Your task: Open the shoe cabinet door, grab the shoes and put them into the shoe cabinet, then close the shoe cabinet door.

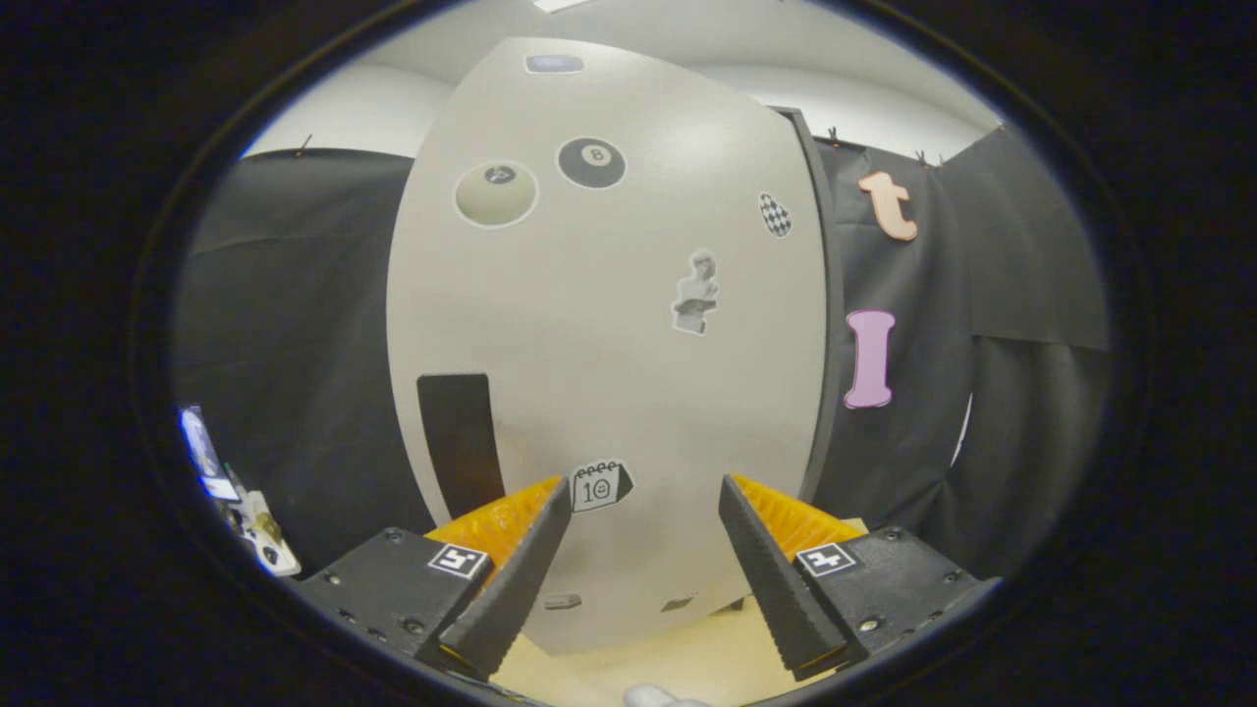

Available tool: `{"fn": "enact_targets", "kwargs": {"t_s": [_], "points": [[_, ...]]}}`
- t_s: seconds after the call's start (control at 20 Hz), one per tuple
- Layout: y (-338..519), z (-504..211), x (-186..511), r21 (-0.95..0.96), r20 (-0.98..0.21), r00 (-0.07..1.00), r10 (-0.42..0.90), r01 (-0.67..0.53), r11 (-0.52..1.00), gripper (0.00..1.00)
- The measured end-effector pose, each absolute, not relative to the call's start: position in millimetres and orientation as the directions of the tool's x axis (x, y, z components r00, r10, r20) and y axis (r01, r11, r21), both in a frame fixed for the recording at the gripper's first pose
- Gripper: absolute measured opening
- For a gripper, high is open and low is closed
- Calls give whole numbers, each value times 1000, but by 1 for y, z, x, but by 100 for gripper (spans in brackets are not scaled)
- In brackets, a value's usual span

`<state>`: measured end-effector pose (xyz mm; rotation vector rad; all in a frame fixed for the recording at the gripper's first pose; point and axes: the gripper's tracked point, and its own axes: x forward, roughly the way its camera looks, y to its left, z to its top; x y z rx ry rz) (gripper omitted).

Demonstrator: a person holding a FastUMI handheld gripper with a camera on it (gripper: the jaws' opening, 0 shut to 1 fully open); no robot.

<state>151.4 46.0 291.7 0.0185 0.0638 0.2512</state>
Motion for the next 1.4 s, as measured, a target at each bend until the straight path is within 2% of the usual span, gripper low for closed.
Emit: {"fn": "enact_targets", "kwargs": {"t_s": [0.35, 0.85, 1.4], "points": [[57, 299, 122, 54, -53, 976, 212, -209, 976, 99], [61, 296, 35, 45, -50, 990, 134, -132, 990, 99], [65, 252, -46, 70, -101, 992, 81, -75, 995, 99]]}}
